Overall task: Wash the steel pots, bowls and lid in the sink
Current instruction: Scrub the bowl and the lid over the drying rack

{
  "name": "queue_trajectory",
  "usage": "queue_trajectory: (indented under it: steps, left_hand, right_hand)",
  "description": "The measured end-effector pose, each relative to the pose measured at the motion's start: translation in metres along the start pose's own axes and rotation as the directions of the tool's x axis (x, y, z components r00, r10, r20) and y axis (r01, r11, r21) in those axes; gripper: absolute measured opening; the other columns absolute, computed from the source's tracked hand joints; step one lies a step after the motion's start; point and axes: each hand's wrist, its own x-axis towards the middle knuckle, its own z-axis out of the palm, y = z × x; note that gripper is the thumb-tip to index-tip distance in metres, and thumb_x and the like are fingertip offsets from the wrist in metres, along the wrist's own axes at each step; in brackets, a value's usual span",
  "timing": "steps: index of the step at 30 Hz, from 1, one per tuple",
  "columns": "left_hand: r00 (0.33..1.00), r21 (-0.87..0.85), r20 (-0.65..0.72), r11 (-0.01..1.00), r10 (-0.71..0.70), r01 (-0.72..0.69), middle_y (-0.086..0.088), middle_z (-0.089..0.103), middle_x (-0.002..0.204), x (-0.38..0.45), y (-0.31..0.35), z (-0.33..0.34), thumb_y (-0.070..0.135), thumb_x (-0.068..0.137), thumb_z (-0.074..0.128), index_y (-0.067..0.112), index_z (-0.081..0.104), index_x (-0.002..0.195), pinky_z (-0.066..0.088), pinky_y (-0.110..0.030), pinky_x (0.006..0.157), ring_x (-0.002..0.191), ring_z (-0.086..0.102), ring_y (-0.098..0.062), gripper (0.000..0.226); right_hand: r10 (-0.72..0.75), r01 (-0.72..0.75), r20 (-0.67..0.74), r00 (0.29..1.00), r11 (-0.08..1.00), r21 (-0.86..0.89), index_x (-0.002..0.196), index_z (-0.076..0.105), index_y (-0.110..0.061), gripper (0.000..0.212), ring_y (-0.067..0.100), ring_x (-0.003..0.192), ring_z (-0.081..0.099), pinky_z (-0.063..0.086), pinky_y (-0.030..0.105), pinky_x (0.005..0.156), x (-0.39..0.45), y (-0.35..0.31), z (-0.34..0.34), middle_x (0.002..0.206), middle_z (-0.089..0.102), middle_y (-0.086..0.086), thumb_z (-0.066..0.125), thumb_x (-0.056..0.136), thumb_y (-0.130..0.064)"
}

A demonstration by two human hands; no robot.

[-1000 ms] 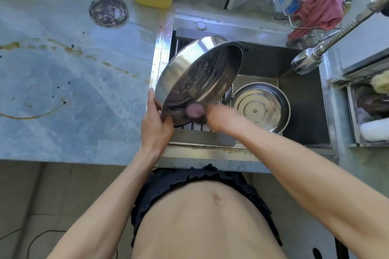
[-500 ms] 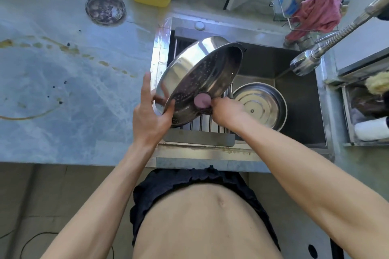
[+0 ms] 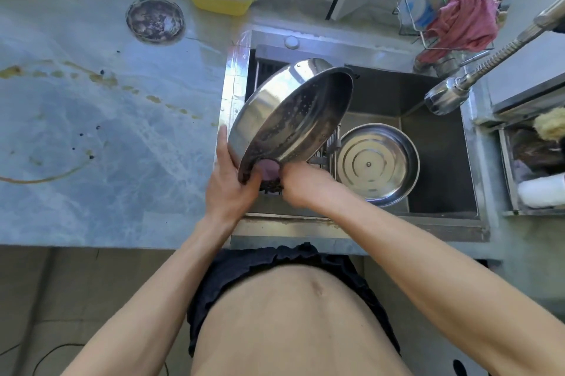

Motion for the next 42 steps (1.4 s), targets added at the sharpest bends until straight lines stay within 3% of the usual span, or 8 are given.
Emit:
queue_trajectory:
  steps: [6,13,19,24,29,35,39,42]
  left_hand:
    - [0.979,0.129,-0.017,0.971,0.204,-0.200,0.003,0.062,0.089,0.021,0.020,-0.019,0.035,0.098,0.059,0.018,0.021,0.160,0.044,-0.037,0.064,0.074,0.062,-0.026,0.074]
    - [0.998,-0.026,0.059,0.999,-0.018,0.020,-0.005,0.062,0.123,-0.006,0.003,-0.002,0.015,0.096,0.059,0.014,0.012,0.160,0.038,-0.031,0.070,0.099,0.065,-0.040,0.079]
    - [0.996,-0.019,-0.025,0.996,0.086,-0.087,0.005,0.064,0.087,0.017,0.020,-0.018,0.022,0.094,0.071,0.019,0.029,0.156,0.047,-0.019,0.067,0.074,0.061,-0.006,0.075]
    - [0.995,-0.010,0.084,0.998,-0.062,0.063,-0.003,0.062,0.107,0.000,0.007,-0.006,0.013,0.096,0.060,0.015,0.024,0.153,0.039,-0.032,0.065,0.086,0.064,-0.034,0.067]
    - [0.993,0.027,0.007,0.993,0.117,-0.117,0.012,0.062,0.080,0.024,0.027,-0.021,0.027,0.094,0.071,0.017,0.034,0.148,0.047,-0.021,0.060,0.071,0.064,-0.005,0.066]
    - [0.998,-0.095,0.035,0.994,-0.056,0.059,0.002,0.064,0.120,-0.003,0.009,0.003,0.022,0.093,0.059,0.032,0.013,0.155,0.046,-0.032,0.072,0.093,0.066,-0.025,0.078]
    - [0.999,-0.052,0.019,0.998,-0.042,0.043,0.006,0.063,0.078,0.019,0.022,-0.013,0.024,0.099,0.061,0.023,0.027,0.155,0.042,-0.032,0.055,0.063,0.061,-0.017,0.065]
    - [0.998,-0.039,-0.055,0.999,-0.009,0.007,0.004,0.063,0.070,0.031,0.035,-0.020,0.041,0.095,0.060,0.026,0.030,0.153,0.046,-0.036,0.056,0.060,0.061,-0.020,0.067]
  right_hand:
    - [0.221,-0.224,-0.165,0.961,0.975,0.003,0.126,0.055,-0.008,0.034,0.033,0.099,0.064,0.046,0.037,0.071,0.008,0.048,-0.019,0.114,0.063,0.013,0.043,0.093,-0.010]
    - [0.018,-0.019,0.014,1.000,0.997,0.071,0.119,0.059,-0.005,0.028,0.023,0.080,0.060,0.051,0.034,0.067,0.005,0.013,-0.008,0.088,0.057,0.006,0.047,0.094,-0.007]
    - [0.185,-0.183,-0.151,0.971,0.983,0.026,0.122,0.059,-0.010,0.033,0.032,0.102,0.064,0.043,0.034,0.071,0.000,0.026,-0.016,0.116,0.064,0.012,0.043,0.094,-0.006]
    - [-0.001,0.000,0.015,1.000,0.997,0.081,0.114,0.058,-0.007,0.024,0.026,0.081,0.056,0.044,0.032,0.065,0.002,0.005,-0.007,0.104,0.062,0.013,0.046,0.094,-0.009]
    - [0.243,-0.249,-0.187,0.952,0.968,-0.010,0.128,0.055,-0.010,0.036,0.033,0.104,0.063,0.046,0.037,0.075,0.007,0.044,-0.023,0.119,0.063,0.012,0.041,0.095,-0.008]
    - [0.008,-0.007,-0.020,1.000,1.000,0.018,0.121,0.059,-0.008,0.029,0.028,0.090,0.060,0.046,0.035,0.068,-0.007,0.010,-0.008,0.110,0.062,0.011,0.048,0.094,-0.009]
    - [0.235,-0.247,-0.202,0.951,0.968,-0.035,0.124,0.058,-0.010,0.033,0.033,0.105,0.064,0.046,0.037,0.075,0.005,0.057,-0.027,0.118,0.064,0.013,0.042,0.095,-0.009]
    - [0.165,-0.185,-0.163,0.973,0.977,-0.110,0.130,0.058,-0.011,0.037,0.030,0.109,0.064,0.044,0.035,0.074,0.003,0.021,-0.012,0.122,0.064,0.010,0.040,0.098,-0.008]
